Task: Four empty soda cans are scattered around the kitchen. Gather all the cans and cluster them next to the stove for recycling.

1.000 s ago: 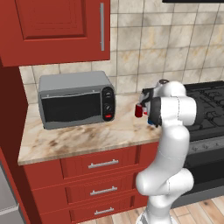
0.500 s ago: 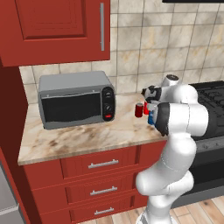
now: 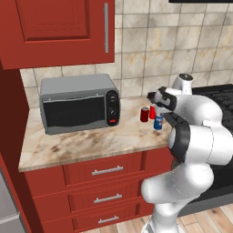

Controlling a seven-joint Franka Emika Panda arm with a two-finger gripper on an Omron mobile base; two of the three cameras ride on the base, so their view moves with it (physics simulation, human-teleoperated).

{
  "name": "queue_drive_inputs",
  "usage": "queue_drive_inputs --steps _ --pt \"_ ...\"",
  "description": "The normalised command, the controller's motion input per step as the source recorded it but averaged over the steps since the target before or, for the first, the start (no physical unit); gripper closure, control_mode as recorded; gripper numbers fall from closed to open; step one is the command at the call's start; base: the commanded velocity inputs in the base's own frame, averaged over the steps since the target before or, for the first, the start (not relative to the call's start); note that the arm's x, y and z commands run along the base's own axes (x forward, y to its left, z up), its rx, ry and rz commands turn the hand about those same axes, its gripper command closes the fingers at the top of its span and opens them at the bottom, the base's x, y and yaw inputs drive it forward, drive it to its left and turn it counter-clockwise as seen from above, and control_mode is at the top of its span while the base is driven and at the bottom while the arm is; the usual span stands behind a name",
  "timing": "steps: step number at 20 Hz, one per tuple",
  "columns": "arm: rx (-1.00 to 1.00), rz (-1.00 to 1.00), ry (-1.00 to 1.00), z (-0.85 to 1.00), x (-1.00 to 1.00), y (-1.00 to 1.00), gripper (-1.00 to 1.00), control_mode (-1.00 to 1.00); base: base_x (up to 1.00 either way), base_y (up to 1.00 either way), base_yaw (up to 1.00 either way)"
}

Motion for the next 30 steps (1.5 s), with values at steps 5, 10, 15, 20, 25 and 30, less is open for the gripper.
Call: queue_drive_inputs --steps 5,10,15,20,25,30 --pt "0.00 0.00 -0.05 0.38 -0.53 0.28 -1.00 -1.00 0.00 0.00 0.00" --pt "0.00 0.00 -0.06 0.32 -0.57 0.29 -1.00 -1.00 0.00 0.00 0.00" --pt "0.00 -0.02 -0.04 0.25 -0.65 0.24 -1.00 -1.00 0.00 0.00 0.00" --pt "0.00 -0.03 -0.01 0.18 -0.56 0.25 -1.00 -1.00 0.00 0.00 0.00" --pt "0.01 -0.03 0.00 0.17 -0.49 0.27 -1.00 -1.00 0.00 0.00 0.00" --pt "0.00 -0.02 -0.04 0.30 -0.37 0.28 -1.00 -1.00 0.00 0.00 0.00"
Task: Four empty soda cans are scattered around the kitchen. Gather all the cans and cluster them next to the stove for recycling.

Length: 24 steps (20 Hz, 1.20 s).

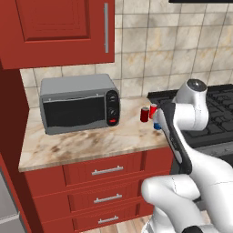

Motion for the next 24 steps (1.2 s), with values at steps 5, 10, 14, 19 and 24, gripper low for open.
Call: queue_drive_inputs --steps 5,10,14,19,24 --pt "0.00 -0.03 -0.04 0.30 -0.23 0.22 -1.00 -1.00 0.00 0.00 0.00" --pt "0.00 -0.04 -0.04 0.20 -0.21 0.27 -1.00 -1.00 0.00 0.00 0.00" --pt "0.00 -0.04 -0.04 0.10 -0.18 0.23 -1.00 -1.00 0.00 0.00 0.00" --pt "0.00 -0.06 -0.01 0.01 -0.16 0.20 -1.00 -1.00 0.00 0.00 0.00" --pt "0.00 -0.02 0.00 0.00 -0.06 0.10 -1.00 -1.00 0.00 0.00 0.00"
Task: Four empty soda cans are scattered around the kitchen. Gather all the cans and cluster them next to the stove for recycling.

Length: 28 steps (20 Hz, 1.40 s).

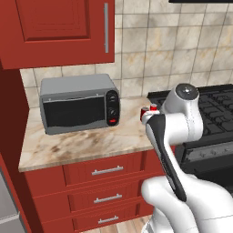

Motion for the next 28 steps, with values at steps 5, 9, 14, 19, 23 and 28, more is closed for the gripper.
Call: queue_drive_inputs --steps 5,9,14,19,23,28 --pt "0.00 0.00 0.02 0.00 0.00 0.00 -1.00 -1.00 0.00 0.00 0.00" --pt "0.00 0.00 0.00 0.00 0.00 0.00 -1.00 -1.00 0.00 0.00 0.00" --pt "0.00 0.00 0.00 0.00 -0.03 0.00 -1.00 1.00 -0.08 0.00 0.00" --pt "0.00 0.00 0.00 0.00 0.00 0.00 -1.00 1.00 -0.47 0.00 0.00" --pt "0.00 0.00 0.00 0.00 0.00 0.00 -1.00 1.00 -0.77 0.00 0.09" --pt "0.00 0.00 0.00 0.00 0.00 0.00 -1.00 1.00 -0.80 0.00 0.31"
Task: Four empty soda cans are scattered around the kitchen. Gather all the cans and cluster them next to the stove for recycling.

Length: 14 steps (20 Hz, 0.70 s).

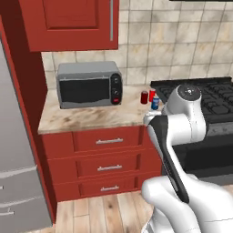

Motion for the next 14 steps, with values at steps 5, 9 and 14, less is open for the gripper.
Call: queue_drive_inputs --steps 5,9,14 --pt "0.00 0.00 0.00 0.00 0.00 0.00 -1.00 1.00 -0.35 0.00 0.48" --pt "0.00 0.00 0.00 0.00 0.00 0.00 -1.00 1.00 -0.06 0.00 0.50" --pt "0.00 0.00 0.00 0.00 0.00 0.00 -1.00 1.00 -0.02 0.00 0.50"
